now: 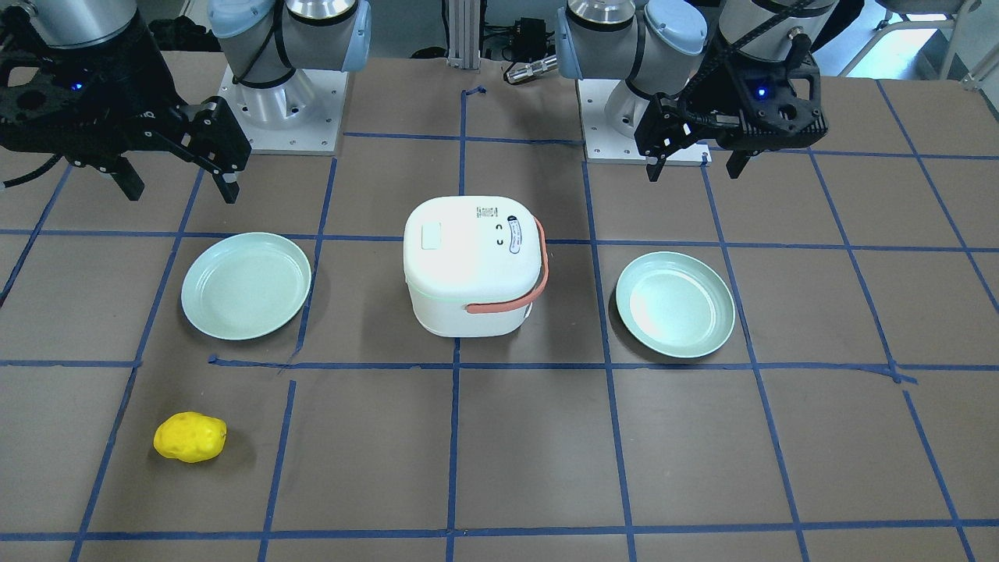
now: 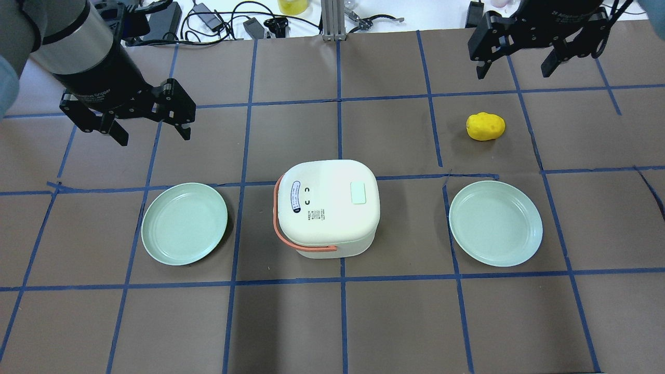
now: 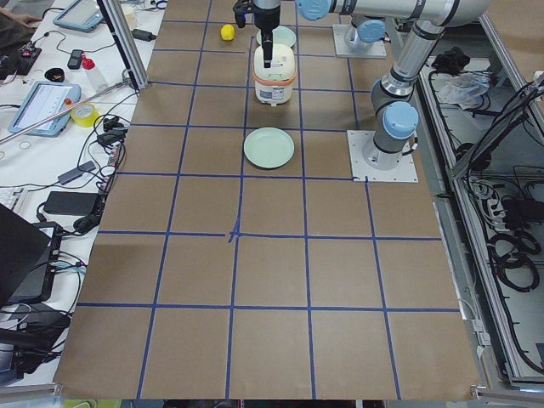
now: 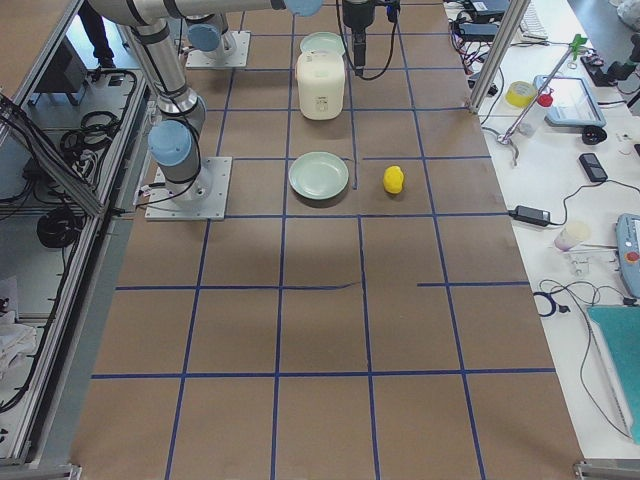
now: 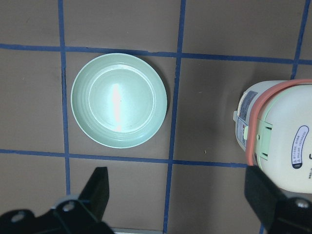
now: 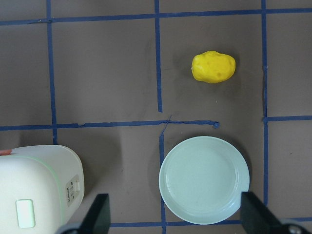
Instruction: Press rice cooker button
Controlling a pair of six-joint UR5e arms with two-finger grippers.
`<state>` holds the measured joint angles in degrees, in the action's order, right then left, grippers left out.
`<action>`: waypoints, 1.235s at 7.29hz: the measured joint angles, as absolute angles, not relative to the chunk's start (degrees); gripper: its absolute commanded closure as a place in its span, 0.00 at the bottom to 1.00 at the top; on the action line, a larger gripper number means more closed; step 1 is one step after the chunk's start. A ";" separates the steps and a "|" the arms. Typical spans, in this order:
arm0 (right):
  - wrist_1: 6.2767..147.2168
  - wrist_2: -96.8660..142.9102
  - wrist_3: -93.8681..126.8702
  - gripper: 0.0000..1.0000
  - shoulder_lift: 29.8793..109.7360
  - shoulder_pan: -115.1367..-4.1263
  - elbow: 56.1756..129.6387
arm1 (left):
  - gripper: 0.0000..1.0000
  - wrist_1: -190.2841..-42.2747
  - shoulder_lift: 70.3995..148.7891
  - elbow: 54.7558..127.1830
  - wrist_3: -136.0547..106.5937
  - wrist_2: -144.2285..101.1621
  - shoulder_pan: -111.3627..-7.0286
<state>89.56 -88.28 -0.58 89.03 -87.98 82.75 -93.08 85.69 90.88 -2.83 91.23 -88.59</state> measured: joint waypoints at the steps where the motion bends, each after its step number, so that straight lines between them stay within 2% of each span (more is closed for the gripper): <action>1: 89.51 -86.50 -0.55 0.91 89.03 -88.13 82.77 | 0.00 -93.07 85.69 90.88 -2.85 91.23 -88.59; 2: 89.41 -84.92 -0.45 0.96 88.98 -88.77 82.87 | 0.00 -93.08 85.69 90.88 -2.83 91.23 -88.59; 4: 89.19 -84.23 0.75 0.99 88.06 -93.14 83.32 | 0.00 -93.08 85.69 90.88 -2.82 91.23 -88.59; 9: 90.60 -84.14 11.48 1.00 84.64 -105.03 88.38 | 0.00 -93.07 85.69 90.88 -2.81 91.23 -88.59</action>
